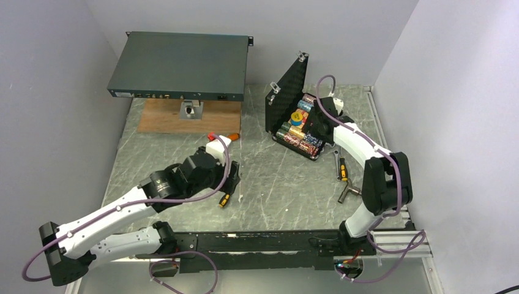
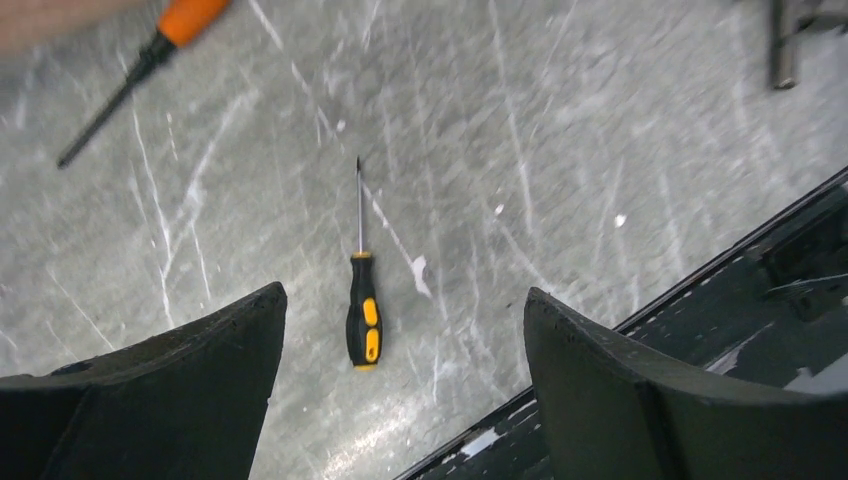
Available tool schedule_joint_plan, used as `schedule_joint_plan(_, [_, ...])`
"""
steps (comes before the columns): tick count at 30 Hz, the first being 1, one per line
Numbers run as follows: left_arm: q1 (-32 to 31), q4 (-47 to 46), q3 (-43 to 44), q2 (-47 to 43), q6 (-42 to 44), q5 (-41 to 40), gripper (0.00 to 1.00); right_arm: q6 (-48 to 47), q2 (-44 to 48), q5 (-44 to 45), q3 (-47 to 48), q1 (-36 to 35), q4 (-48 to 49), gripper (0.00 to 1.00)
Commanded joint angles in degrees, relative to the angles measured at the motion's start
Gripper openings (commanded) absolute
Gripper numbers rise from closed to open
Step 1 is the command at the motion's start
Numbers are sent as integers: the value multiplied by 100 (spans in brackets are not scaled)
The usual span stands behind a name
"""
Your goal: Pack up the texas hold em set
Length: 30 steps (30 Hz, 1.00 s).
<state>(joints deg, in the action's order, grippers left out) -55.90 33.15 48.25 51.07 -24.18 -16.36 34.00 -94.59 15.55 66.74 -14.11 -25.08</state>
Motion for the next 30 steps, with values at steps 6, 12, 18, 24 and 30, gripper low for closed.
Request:
schedule_joint_plan(6, [26,-116,2056,-15,1213,-126,90,170,731,-1231,343,16,1374,98])
schedule_joint_plan(12, [26,-294,2886,325,1934,-281,91,990,211,-1523,1256,-3,2119,100])
schedule_joint_plan(18, [26,-462,3033,410,2294,-336,90,1814,-318,-1666,1776,6,3081,95])
schedule_joint_plan(24, [26,-1009,1889,-88,2625,-720,89,2409,-1064,-1840,2575,9,2915,74])
schedule_joint_plan(30, [4,-1119,1585,-369,2611,-888,89,2645,-1521,-1930,2933,3,2903,50])
